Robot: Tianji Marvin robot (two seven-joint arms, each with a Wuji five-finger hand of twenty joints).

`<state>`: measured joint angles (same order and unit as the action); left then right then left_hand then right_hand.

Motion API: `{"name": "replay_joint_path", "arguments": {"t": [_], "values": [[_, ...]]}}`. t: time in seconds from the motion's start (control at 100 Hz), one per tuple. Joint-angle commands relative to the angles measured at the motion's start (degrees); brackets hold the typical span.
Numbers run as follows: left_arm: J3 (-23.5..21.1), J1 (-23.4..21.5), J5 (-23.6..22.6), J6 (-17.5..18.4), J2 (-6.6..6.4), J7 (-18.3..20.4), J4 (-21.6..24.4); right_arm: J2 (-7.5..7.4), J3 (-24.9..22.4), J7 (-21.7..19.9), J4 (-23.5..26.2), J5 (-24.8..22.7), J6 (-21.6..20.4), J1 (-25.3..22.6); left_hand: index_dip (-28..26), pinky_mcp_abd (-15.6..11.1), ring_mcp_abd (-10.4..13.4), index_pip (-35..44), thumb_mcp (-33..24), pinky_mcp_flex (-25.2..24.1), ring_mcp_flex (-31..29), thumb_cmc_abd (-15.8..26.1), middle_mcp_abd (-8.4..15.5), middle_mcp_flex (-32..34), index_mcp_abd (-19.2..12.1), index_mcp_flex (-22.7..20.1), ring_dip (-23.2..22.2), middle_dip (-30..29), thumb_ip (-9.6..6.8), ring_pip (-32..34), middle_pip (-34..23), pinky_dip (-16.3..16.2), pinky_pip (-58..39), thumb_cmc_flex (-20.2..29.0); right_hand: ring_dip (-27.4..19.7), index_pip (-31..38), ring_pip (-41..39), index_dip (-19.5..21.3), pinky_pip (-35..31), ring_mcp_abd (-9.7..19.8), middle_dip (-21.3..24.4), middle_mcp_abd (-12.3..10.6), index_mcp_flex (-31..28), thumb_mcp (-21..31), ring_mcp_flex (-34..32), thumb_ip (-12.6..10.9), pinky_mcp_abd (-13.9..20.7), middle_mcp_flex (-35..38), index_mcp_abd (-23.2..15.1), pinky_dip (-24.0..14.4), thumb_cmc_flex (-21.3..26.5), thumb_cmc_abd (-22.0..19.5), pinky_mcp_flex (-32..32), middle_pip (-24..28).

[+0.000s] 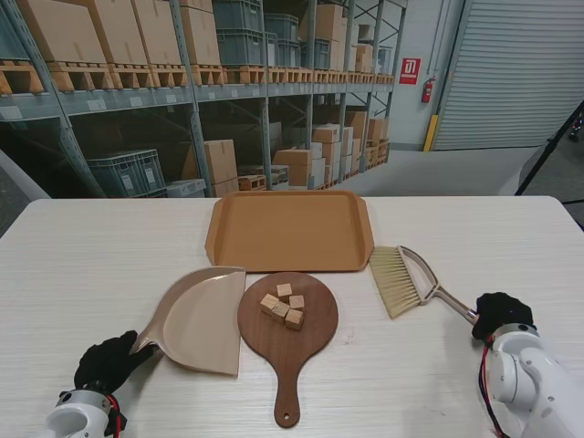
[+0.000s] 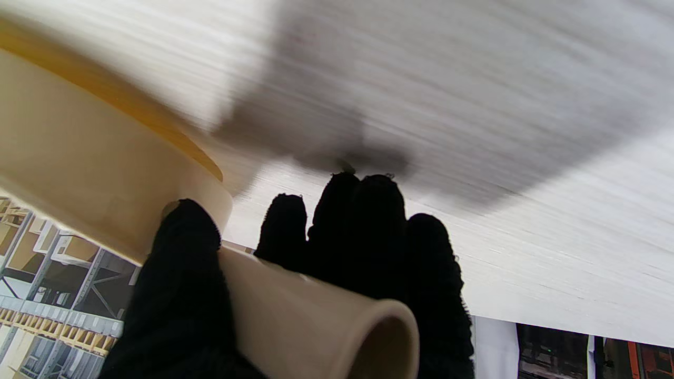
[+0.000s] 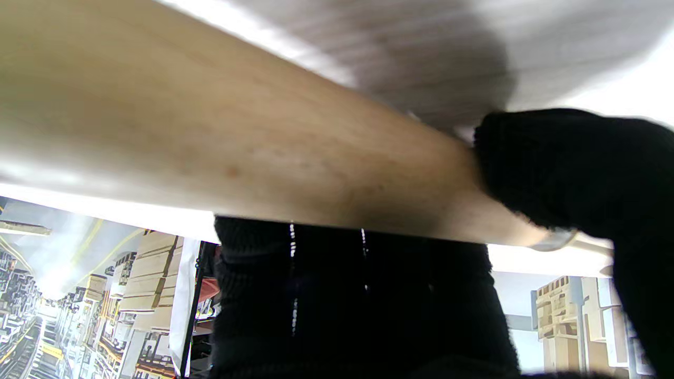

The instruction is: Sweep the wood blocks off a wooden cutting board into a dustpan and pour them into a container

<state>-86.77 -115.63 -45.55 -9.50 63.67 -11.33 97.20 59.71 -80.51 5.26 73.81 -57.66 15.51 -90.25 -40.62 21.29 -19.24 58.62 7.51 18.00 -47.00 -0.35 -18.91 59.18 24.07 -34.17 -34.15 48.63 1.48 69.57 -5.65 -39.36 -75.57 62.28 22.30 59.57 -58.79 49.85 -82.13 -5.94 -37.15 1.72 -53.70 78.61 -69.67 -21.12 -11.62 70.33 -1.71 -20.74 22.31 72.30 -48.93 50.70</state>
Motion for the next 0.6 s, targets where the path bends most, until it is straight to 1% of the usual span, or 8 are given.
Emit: {"name": "replay_joint_path", "arguments": {"t": [0.0, 0.11, 0.24, 0.32, 0.38, 0.4, 0.54, 0.59], "values": [[0.3, -1.1, 0.3, -0.3, 0.46, 1.7, -1.8, 0.88, 0.7, -1.3, -0.5, 0.2, -0.4, -1.5, 0.4, -1.8, 15.2, 1.8, -5.7, -0.4, -3.3, 7.5, 17.9, 2.9, -2.6, -4.0, -0.3, -3.7, -0.02, -0.5, -73.7, -1.6, -1.5, 7.1, -0.7, 8.4, -5.2, 4.8, -4.2, 0.1, -2.9, -5.6, -13.8, 11.3, -2.8, 2.6, -3.0, 7.3, -13.1, 3.1, 19.8, -2.1, 0.0, 9.9], [0.3, -1.0, 0.5, -0.3, 0.49, 1.7, -1.9, 1.03, 0.3, -0.9, 0.2, 0.4, -0.4, -1.8, 0.4, -1.8, 15.2, 1.8, -5.8, -0.4, -3.3, 7.6, 17.9, 2.9, -2.6, -4.0, -0.3, -3.7, -0.03, -0.5, -73.7, -1.6, -1.5, 7.1, -0.7, 8.7, -5.7, 5.6, -5.1, 0.4, -3.1, -5.9, -15.0, 11.3, -3.7, 1.9, -4.1, 8.2, -13.2, 4.9, 22.0, -2.2, -0.4, 10.2], [0.4, -0.9, 0.6, -0.3, 0.5, 1.7, -2.0, 1.15, -0.4, -0.6, 1.1, 0.3, -0.4, -2.0, 0.4, -1.8, 15.1, 1.8, -5.8, -0.4, -3.5, 7.6, 17.9, 2.9, -2.6, -4.0, -0.3, -3.7, -0.03, -0.6, -73.7, -1.6, -1.5, 7.1, -0.9, 8.9, -6.3, 7.4, -6.8, 0.6, -3.4, -6.2, -16.2, 11.3, -4.4, 1.3, -5.2, 8.9, -13.7, 7.6, 23.2, -5.4, -0.9, 10.4], [0.4, -0.8, 0.6, -0.3, 0.48, 1.8, -2.0, 1.2, -0.8, -0.4, 1.6, 0.2, -0.5, -2.0, 0.4, -1.8, 15.1, 1.8, -5.8, -0.4, -3.5, 7.6, 17.9, 2.9, -2.6, -4.0, -0.2, -3.7, -0.03, -0.6, -73.7, -1.6, -1.5, 7.1, -0.9, 9.0, -6.6, 8.6, -7.6, 0.9, -3.6, -6.2, -16.9, 11.3, -4.7, 1.1, -5.7, 9.3, -13.9, 8.5, 23.9, -6.9, -1.1, 10.6], [0.4, -0.8, 0.6, -0.2, 0.46, 1.8, -2.0, 1.22, -1.0, -0.4, 1.9, 0.1, -0.5, -2.0, 0.4, -1.8, 15.1, 1.8, -5.8, -0.4, -3.5, 7.5, 17.9, 2.9, -2.6, -4.0, -0.2, -3.7, -0.03, -0.6, -73.7, -1.6, -1.5, 7.1, -1.0, 8.7, -7.0, 9.8, -8.4, 1.1, -3.9, -6.2, -17.5, 11.3, -5.0, 0.6, -6.2, 9.7, -14.0, 9.7, 24.3, -9.1, -1.3, 10.6], [0.4, -0.8, 0.6, -0.3, 0.46, 1.9, -2.0, 1.22, -1.1, -0.4, 2.0, 0.1, -0.5, -2.0, 0.4, -1.8, 15.1, 1.7, -5.8, -0.4, -3.5, 7.5, 17.9, 2.9, -2.6, -4.0, -0.2, -3.7, -0.03, -0.6, -73.7, -1.6, -1.5, 7.1, -0.9, 8.5, -7.2, 10.2, -8.7, 0.7, -4.0, -6.3, -17.6, 11.3, -4.9, 0.6, -6.4, 9.7, -14.1, 10.2, 24.3, -9.9, -1.3, 10.6], [0.3, -0.8, 0.6, -0.4, 0.47, 1.9, -2.0, 1.2, -1.4, -0.7, 2.5, -0.2, -0.3, -1.8, 0.4, -1.8, 15.1, 1.7, -5.8, -0.4, -3.5, 7.5, 17.9, 2.9, -2.6, -4.1, -0.3, -3.7, -0.03, -0.6, -73.7, -1.6, -1.5, 7.0, -0.7, 8.5, -7.9, 11.2, -9.7, 1.2, -4.3, -6.4, -18.5, 11.3, -5.0, 0.3, -7.0, 10.2, -14.6, 11.4, 24.9, -13.6, -1.7, 10.5], [0.3, -0.8, 0.7, -0.4, 0.47, 1.9, -2.0, 1.18, -1.5, -1.0, 2.7, -0.3, -0.2, -1.8, 0.5, -1.8, 15.1, 1.6, -5.8, -0.4, -3.5, 7.5, 17.9, 2.9, -2.6, -4.2, -0.3, -3.7, -0.03, -0.6, -73.7, -1.6, -1.5, 7.0, -0.5, 8.5, -8.4, 11.3, -10.1, 1.1, -4.2, -6.5, -19.3, 11.3, -5.0, 0.2, -7.3, 10.7, -15.2, 11.7, 25.2, -14.2, -2.4, 10.3]]}}
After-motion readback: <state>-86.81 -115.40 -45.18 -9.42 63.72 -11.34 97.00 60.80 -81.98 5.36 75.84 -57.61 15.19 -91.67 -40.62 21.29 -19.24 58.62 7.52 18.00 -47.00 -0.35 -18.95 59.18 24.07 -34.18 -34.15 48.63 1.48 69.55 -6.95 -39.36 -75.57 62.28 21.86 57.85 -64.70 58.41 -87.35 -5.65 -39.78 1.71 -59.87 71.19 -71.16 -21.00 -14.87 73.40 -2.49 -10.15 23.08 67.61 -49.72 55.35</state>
